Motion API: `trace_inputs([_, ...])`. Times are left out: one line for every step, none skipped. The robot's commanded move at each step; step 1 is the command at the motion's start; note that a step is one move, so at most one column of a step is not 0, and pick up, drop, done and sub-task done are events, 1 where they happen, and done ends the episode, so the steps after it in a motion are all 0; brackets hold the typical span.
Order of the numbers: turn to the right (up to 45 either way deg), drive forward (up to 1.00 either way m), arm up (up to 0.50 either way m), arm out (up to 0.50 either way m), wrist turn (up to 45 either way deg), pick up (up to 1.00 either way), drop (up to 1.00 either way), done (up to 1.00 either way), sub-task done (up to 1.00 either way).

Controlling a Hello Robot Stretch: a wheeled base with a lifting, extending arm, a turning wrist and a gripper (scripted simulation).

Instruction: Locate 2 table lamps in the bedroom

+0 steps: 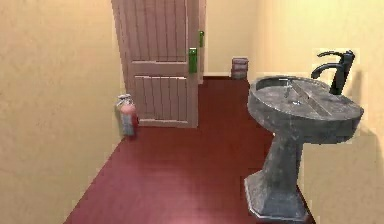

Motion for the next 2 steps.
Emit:
trace_inputs([0.0,0.95,0.0,0.0,0.0,0.0,0.0,0.0,0.0])
trace_inputs([9.0,0.0,0.0,0.0,0.0,0.0,0.0,0.0,0.0])
